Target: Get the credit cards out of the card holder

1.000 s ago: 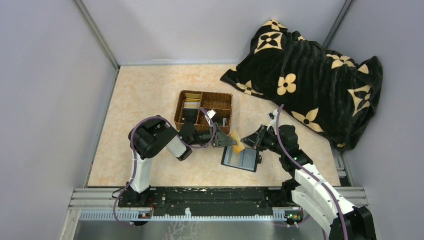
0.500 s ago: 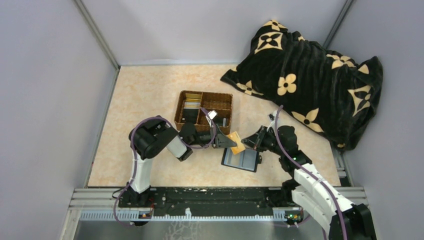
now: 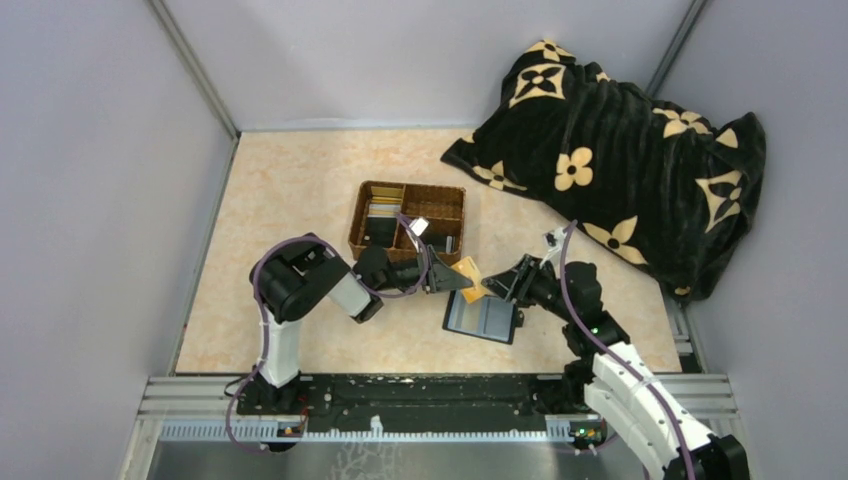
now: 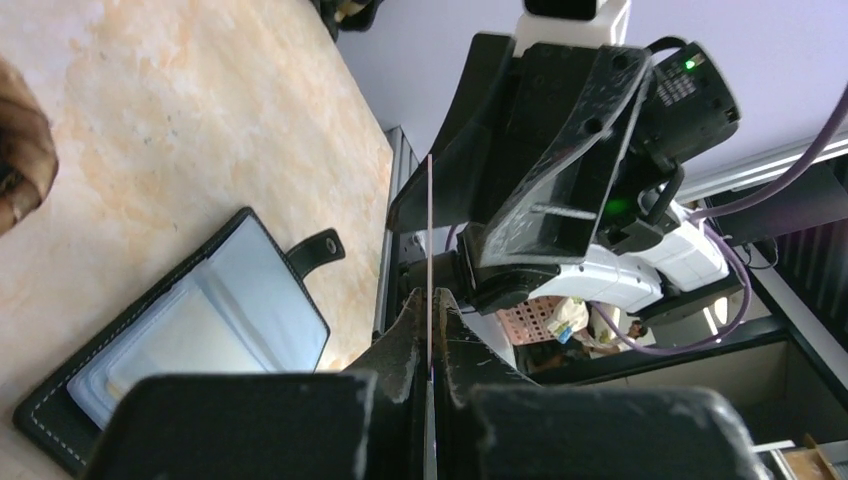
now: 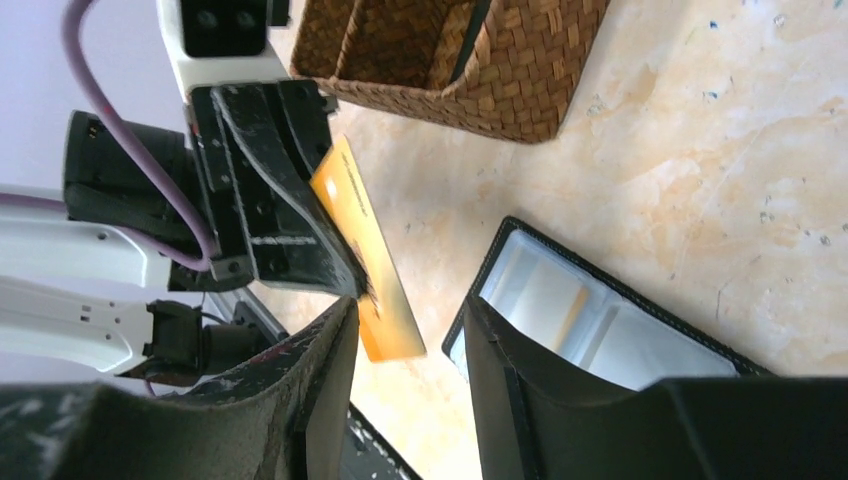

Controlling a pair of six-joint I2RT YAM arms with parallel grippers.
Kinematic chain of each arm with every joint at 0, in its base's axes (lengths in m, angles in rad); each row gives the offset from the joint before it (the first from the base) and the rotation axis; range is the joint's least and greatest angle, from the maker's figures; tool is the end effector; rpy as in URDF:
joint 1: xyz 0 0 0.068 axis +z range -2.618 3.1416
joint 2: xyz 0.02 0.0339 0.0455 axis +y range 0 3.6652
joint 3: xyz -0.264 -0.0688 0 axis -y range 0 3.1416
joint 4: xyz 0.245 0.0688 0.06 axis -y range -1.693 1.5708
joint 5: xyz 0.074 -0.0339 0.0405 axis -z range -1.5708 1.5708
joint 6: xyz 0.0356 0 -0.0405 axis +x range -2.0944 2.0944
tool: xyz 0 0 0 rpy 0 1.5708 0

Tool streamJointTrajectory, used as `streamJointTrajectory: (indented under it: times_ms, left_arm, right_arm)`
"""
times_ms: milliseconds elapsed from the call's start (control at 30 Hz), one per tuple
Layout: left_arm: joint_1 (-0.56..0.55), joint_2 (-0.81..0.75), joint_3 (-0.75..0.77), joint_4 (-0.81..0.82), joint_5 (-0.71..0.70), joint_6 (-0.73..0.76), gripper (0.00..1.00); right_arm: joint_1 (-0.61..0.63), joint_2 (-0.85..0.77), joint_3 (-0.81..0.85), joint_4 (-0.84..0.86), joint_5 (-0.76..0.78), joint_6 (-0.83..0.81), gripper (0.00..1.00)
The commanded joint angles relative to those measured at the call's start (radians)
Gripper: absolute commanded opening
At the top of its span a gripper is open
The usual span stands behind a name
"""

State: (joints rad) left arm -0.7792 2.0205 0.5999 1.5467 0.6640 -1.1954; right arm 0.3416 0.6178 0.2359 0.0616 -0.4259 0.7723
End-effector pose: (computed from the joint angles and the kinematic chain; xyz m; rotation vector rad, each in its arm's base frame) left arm 0.2208 -0.2489 0.1308 0.3060 1.8400 -1.9749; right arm 0.1416 0.0660 0.1973 0.1230 2.0301 1.1356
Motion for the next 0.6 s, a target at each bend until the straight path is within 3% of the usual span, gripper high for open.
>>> streamJointTrajectory:
  times_ms: [0,267,567]
  left_arm:
    - [-0.004,-0.049,0.019,0.242,-0.057,0.034,0.00]
    - [-0.020,-0.017,0.088,0.242,-0.098,0.034,0.00]
    - [-0.039,-0.010,0.082,0.242,-0.107,0.038,0.00]
  right_arm:
    - [-0.008,-0.037,-0.018,0.045,0.011,0.023,0.44]
    - [-0.008,-0.050,-0.027,0.083,-0.025,0.029,0.43]
    - [-0.008,-0.051,-0.038,0.137,-0.009,0.031,0.35]
